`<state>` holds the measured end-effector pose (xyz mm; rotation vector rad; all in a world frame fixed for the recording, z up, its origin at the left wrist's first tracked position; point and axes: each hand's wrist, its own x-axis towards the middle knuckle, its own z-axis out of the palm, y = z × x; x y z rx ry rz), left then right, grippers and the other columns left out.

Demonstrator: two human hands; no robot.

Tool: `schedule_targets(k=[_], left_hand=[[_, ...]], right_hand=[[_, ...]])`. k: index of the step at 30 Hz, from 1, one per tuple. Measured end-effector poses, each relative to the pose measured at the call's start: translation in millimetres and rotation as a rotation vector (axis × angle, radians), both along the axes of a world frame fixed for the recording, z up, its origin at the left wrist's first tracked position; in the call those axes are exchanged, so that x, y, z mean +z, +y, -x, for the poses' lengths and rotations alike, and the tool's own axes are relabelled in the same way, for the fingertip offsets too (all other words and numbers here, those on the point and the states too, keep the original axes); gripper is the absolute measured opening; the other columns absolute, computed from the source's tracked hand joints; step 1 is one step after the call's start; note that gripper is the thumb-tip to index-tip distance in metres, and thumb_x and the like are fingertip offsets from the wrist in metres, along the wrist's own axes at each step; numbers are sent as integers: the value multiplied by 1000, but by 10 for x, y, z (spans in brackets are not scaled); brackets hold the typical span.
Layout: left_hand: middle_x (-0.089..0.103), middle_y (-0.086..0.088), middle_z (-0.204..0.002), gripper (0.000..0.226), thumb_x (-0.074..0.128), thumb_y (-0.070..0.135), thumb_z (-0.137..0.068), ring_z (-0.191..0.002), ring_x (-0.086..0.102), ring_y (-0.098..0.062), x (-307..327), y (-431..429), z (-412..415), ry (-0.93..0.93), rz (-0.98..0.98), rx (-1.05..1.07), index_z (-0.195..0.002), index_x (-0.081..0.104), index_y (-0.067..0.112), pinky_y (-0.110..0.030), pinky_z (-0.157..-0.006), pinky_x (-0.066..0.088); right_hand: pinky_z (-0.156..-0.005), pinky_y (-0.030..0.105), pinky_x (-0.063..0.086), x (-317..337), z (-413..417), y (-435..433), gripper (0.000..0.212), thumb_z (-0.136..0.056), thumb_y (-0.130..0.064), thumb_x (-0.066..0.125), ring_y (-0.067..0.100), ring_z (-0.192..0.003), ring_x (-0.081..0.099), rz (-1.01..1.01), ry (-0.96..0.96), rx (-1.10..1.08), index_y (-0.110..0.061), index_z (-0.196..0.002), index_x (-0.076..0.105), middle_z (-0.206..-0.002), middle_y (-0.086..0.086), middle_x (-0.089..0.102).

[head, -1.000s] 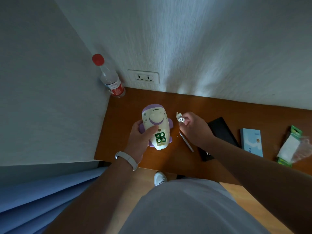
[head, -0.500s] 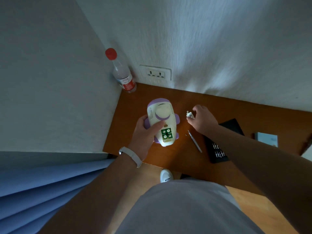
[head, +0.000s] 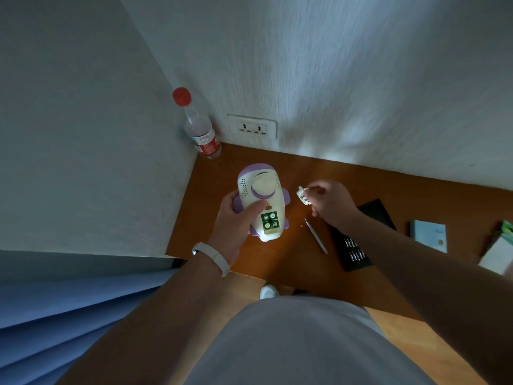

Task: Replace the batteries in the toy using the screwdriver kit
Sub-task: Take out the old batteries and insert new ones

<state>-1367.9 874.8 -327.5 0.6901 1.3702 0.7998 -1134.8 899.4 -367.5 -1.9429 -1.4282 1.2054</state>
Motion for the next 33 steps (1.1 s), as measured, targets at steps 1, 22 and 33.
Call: schedule_targets(k=[1, 22, 33], left_hand=[[69, -3, -122, 60, 79, 18, -83, -106, 71, -24, 7, 2, 2, -5, -5, -6, -135, 49, 20, -42, -75, 61], [70, 0, -120, 55, 78, 19, -83, -104, 71, -22, 304, -88, 78, -72, -74, -33, -131, 50, 25, -38, -73, 62], [68, -3, -125, 59, 76, 21, -86, -112, 67, -26, 389, -113, 47, -51, -103, -61, -137, 46, 20, -52, -90, 58]], right_hand=[[-52, 18, 51, 66, 20, -31, 6, -95, -24, 60, 9, -61, 69, 40, 102, -46, -22, -99, 64, -69, -1, 72], [-58, 15, 50, 993, 206, -630, 16, -91, -19, 67, 4, -66, 67, -162, 189, -107, -29, -99, 58, -78, -5, 69], [-66, 13, 50, 1433, 233, -792, 26, -97, -8, 54, 0, -74, 60, -196, 336, 124, -25, -102, 72, -84, -16, 68]])
